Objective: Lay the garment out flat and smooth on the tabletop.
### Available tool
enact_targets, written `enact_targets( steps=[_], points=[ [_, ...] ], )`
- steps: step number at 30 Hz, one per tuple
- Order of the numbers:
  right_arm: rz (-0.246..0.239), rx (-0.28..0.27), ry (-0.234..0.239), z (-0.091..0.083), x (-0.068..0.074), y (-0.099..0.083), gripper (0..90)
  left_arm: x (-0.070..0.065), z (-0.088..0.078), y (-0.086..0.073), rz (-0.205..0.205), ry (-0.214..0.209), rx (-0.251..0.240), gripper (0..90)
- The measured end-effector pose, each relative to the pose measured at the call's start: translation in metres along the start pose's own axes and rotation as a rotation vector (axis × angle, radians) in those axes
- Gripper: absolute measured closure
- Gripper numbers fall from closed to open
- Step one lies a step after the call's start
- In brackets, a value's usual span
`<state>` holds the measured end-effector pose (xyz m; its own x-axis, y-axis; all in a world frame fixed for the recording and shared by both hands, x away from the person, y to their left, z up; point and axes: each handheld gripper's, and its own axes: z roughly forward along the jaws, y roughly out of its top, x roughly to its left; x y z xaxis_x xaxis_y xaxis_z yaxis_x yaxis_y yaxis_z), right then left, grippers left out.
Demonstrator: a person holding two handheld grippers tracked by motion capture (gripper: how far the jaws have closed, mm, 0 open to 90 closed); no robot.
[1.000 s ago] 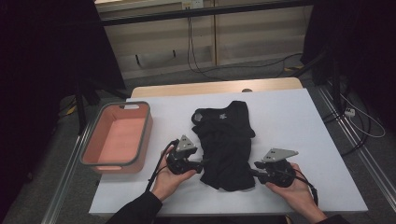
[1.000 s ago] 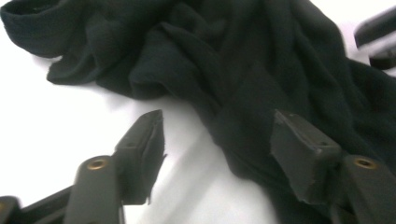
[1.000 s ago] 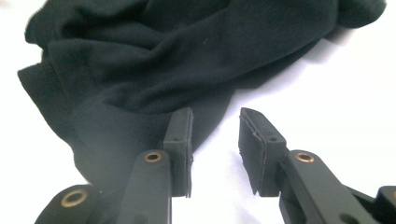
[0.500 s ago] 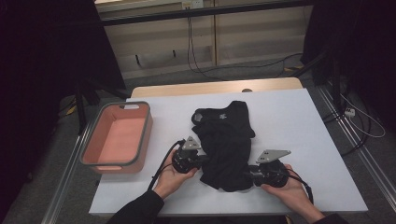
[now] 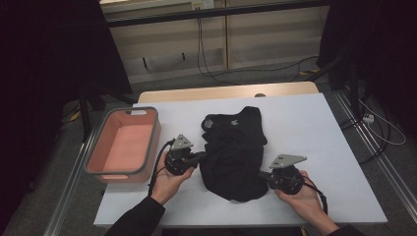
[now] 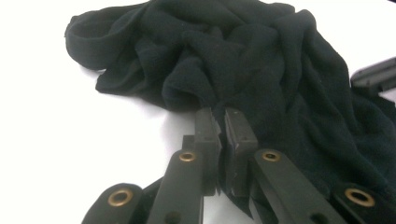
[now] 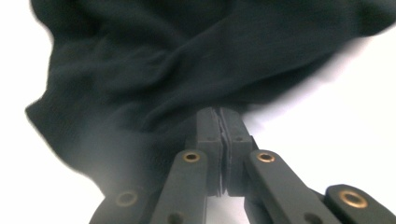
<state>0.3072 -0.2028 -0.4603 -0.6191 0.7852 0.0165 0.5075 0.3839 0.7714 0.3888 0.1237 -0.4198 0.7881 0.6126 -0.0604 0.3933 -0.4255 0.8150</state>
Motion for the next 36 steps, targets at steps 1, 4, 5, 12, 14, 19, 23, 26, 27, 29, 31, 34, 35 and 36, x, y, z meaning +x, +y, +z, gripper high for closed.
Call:
enact_targets(
  steps=[1,4,5,12,14,19,23,26,27,29,31,34,35,36],
  points=[
    [0.006,-0.01,-0.017,-0.003,-0.003,0.0,89.8,0.001,0.0,0.0,-0.004,0.002,-0.002,85.5],
    [0.031,-0.036,-0.055,-0.011,-0.014,0.0,90.0,0.003,-0.001,0.0,-0.013,0.009,-0.009,85.5],
    [0.04,-0.045,-0.07,-0.014,-0.018,0.0,90.0,0.004,-0.002,0.0,-0.019,0.012,-0.012,85.5],
    [0.083,-0.096,-0.176,-0.032,-0.044,-0.001,90.0,0.003,-0.001,-0.001,-0.026,0.006,-0.004,85.4],
    [0.084,-0.084,-0.201,-0.034,-0.05,-0.003,90.0,0.001,-0.001,-0.002,-0.018,0.0,0.007,85.2],
    [0.091,-0.037,-0.174,-0.031,-0.056,-0.011,90.0,-0.006,-0.012,-0.013,-0.008,-0.005,0.019,85.4],
    [0.067,-0.037,-0.119,-0.027,-0.05,-0.012,88.9,-0.009,-0.024,-0.022,-0.008,-0.02,0.029,86.4],
    [0.051,-0.035,-0.108,-0.026,-0.047,-0.011,88.1,-0.014,-0.036,-0.029,0.0,-0.022,0.034,86.4],
    [0.05,-0.032,-0.112,-0.026,-0.047,-0.011,88.1,-0.015,-0.039,-0.032,-0.004,-0.02,0.036,86.4],
    [0.048,-0.028,-0.113,-0.025,-0.047,-0.012,87.6,-0.014,-0.047,-0.04,-0.015,-0.015,0.049,86.4],
    [0.053,-0.025,-0.111,-0.025,-0.048,-0.012,86.9,-0.014,-0.053,-0.046,-0.031,-0.01,0.057,86.4],
    [0.054,-0.033,-0.105,-0.027,-0.048,-0.012,80.9,-0.016,-0.06,-0.056,-0.038,-0.014,0.079,86.4],
    [0.053,-0.04,-0.102,-0.028,-0.047,-0.012,77.9,-0.017,-0.062,-0.059,-0.04,-0.015,0.088,86.4],
    [0.053,-0.044,-0.103,-0.029,-0.047,-0.012,74.1,-0.019,-0.063,-0.061,-0.035,-0.014,0.09,86.4]
  ],
)
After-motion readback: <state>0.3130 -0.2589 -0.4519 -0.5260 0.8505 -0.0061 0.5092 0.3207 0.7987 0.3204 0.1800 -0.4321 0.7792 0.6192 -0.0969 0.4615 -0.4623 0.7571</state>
